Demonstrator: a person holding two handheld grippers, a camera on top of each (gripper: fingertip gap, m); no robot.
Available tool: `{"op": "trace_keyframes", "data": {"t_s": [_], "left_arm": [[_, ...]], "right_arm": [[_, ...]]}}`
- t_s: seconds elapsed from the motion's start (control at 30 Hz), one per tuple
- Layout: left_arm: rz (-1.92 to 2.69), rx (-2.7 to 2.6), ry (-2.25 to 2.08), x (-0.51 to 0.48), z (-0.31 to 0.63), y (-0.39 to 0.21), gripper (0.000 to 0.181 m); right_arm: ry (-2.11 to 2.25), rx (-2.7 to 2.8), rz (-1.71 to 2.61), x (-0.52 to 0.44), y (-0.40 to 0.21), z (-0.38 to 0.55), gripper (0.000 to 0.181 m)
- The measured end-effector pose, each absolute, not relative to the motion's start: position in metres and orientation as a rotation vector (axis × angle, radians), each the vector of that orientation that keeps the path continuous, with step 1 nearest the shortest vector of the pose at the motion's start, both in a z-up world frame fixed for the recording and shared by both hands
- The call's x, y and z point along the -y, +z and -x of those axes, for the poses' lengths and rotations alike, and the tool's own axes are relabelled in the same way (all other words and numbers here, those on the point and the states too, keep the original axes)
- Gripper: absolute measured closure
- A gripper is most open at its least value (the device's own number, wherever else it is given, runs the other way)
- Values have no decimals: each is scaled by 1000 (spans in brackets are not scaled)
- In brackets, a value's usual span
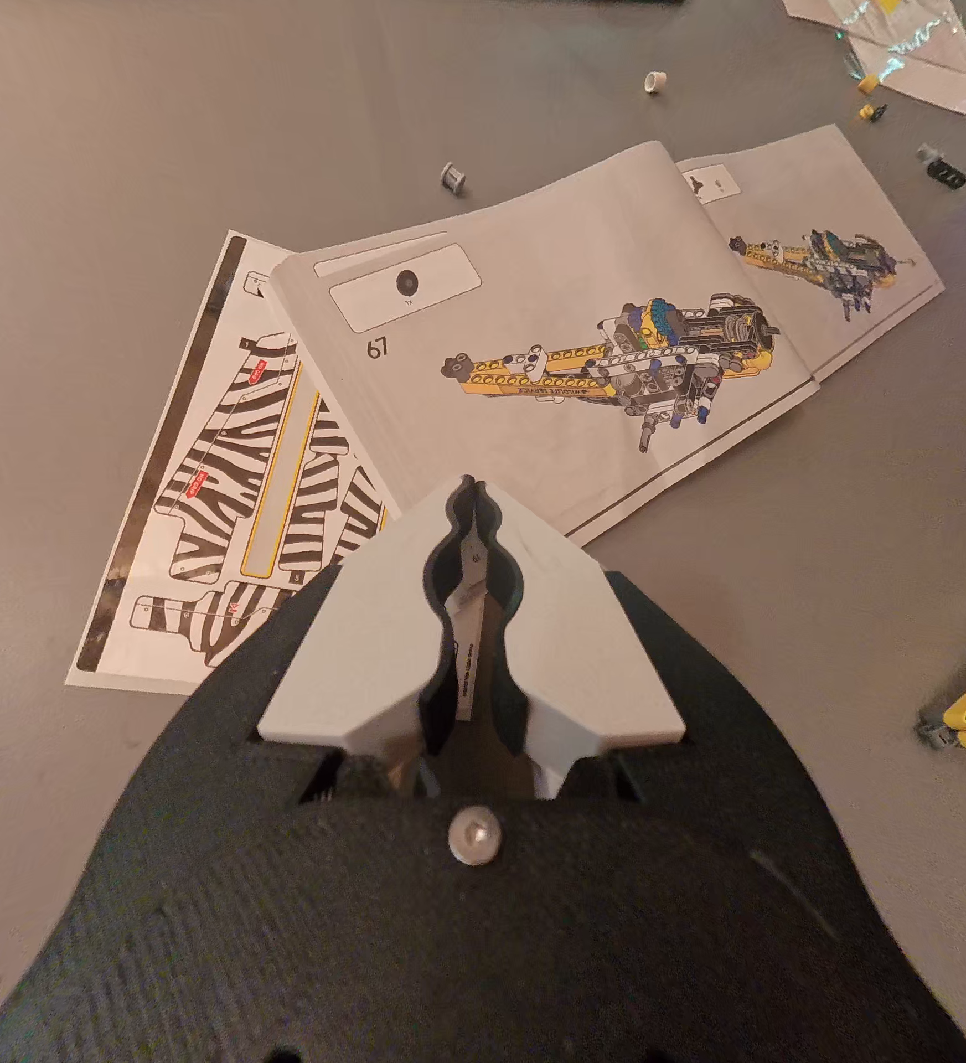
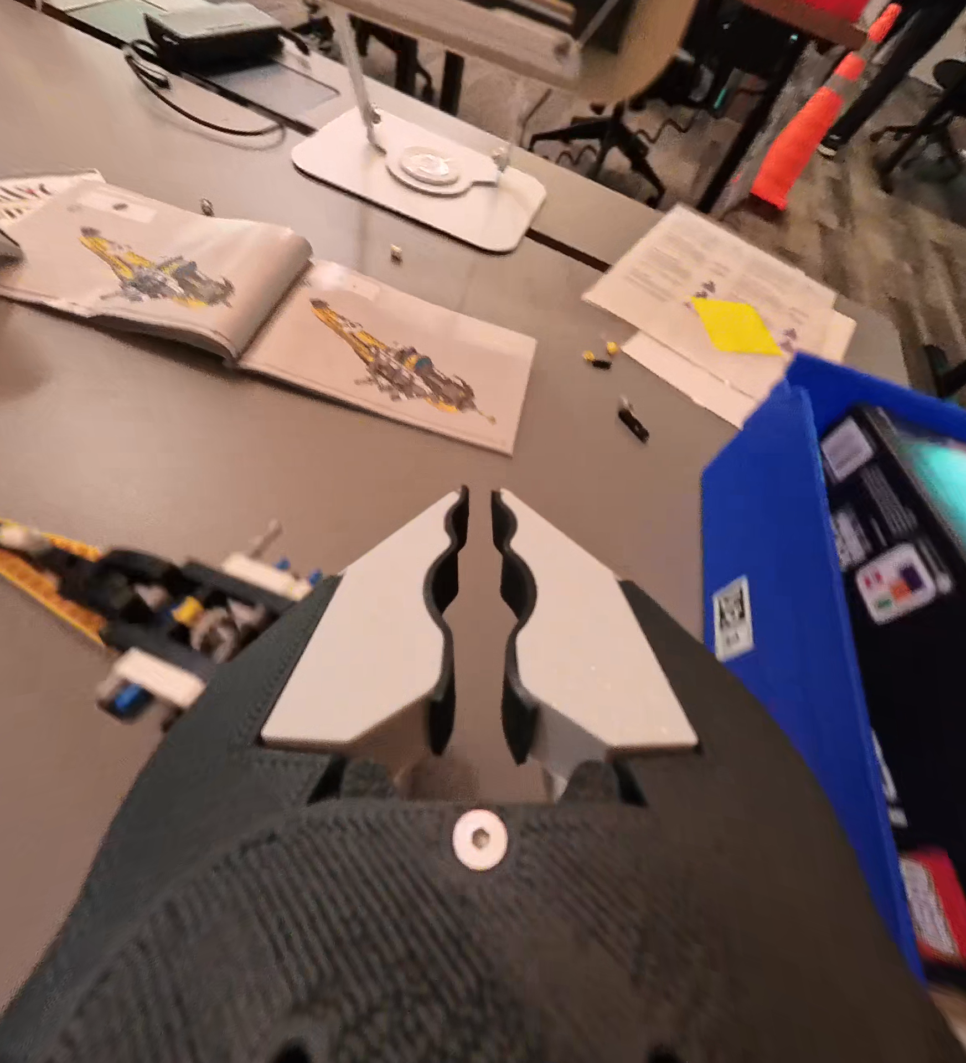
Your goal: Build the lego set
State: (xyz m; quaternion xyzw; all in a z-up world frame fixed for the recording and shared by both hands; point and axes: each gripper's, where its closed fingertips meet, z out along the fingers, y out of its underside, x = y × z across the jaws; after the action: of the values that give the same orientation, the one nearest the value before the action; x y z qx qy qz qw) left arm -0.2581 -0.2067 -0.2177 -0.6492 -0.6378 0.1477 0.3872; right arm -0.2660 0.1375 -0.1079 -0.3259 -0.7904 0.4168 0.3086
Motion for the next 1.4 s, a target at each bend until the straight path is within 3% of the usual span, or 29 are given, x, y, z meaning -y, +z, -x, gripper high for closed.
{"op": "trace_keyframes", "data": {"t_s": [0.27,0.47,0.83,1.4], "left_arm": [[1726,1620,490,207,258,-218,181],[1773,1618,569,208,258,-219,181],[1790,1622,598,209,258,-219,181],[1769,1627,564,208,258,-219,181]], "right_arm": [[1145,1814,883,-210,-145,232,177],[1289,1738,746,-204,-130,215,179],[1558,1747,987,-221,-127,226,174],[1446,1802,978,-215,-137,229,176]]}}
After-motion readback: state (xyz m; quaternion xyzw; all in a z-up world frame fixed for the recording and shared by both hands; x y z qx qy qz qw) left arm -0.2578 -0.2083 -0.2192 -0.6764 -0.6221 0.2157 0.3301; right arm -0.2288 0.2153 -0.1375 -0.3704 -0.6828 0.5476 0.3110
